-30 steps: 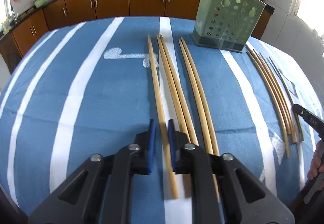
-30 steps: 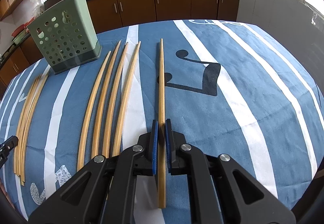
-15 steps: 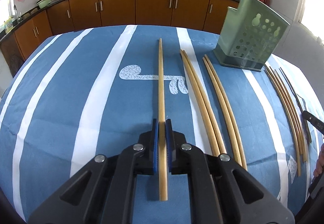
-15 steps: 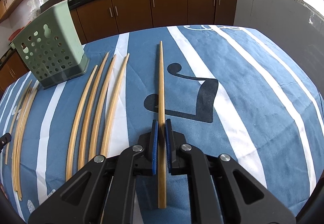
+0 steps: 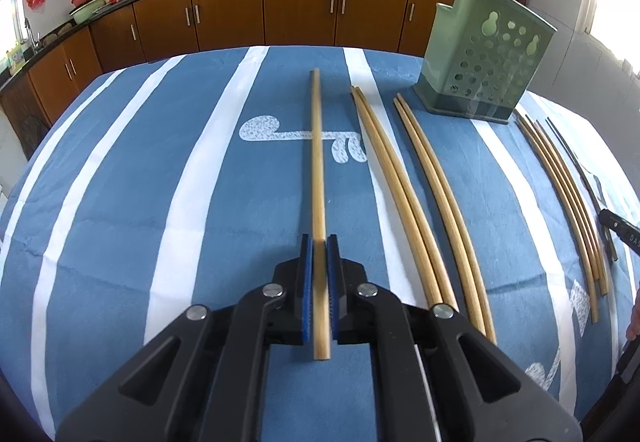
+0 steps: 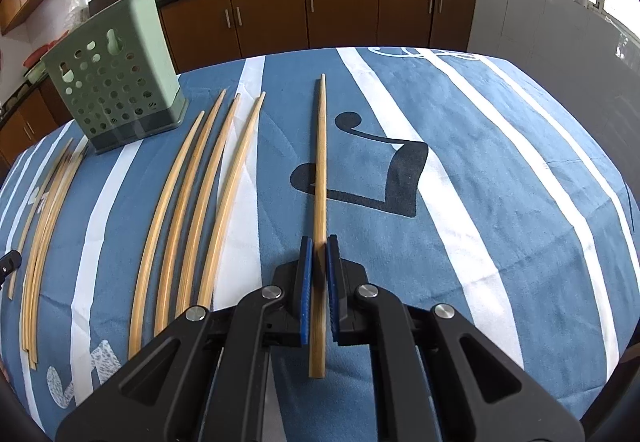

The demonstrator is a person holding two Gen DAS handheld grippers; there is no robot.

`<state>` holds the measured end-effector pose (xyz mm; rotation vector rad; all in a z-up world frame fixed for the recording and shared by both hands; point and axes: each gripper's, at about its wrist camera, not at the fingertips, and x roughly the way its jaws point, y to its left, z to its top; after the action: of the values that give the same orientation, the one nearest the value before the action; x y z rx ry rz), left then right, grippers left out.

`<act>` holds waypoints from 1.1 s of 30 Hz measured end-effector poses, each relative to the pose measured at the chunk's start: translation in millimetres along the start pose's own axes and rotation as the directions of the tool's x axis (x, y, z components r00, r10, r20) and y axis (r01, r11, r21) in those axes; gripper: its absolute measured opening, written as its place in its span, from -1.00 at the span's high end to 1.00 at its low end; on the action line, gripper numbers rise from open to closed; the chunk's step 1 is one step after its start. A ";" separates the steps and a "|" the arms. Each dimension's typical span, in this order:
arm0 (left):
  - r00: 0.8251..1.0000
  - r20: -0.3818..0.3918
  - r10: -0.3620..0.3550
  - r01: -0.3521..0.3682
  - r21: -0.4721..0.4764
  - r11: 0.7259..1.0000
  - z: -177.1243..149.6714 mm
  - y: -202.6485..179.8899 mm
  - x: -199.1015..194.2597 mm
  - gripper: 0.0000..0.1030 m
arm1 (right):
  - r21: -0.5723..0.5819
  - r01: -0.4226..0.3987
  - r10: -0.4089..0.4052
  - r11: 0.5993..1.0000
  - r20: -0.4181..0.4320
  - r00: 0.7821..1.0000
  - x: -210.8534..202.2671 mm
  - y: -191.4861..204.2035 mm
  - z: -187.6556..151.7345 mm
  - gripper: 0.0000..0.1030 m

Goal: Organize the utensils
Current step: 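Lift both held chopsticks and carry them over the green utensil holder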

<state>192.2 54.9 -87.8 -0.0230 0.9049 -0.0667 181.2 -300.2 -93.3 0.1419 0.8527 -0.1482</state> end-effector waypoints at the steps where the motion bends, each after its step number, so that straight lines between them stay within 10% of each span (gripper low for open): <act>1: 1.000 -0.008 -0.005 0.005 -0.004 1.000 -0.3 1.1 -1.9 0.84 | 0.007 -0.007 0.007 1.000 0.001 1.000 -1.9 -1.5 0.1 0.85; 11: 0.984 0.174 -0.025 0.028 -0.014 1.000 17.4 5.7 -69.4 0.84 | 0.028 -0.054 0.047 0.998 0.197 0.979 -69.0 -12.2 16.3 0.85; 33: 0.878 0.478 -0.020 0.047 -0.043 0.998 143.3 0.5 -180.2 0.85 | -0.010 -0.163 0.147 0.987 0.485 0.862 -163.5 3.7 123.6 0.85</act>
<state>194.0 66.3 142.1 -0.1009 0.4089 -0.0654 167.0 -307.3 111.0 0.1927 0.3322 -0.0410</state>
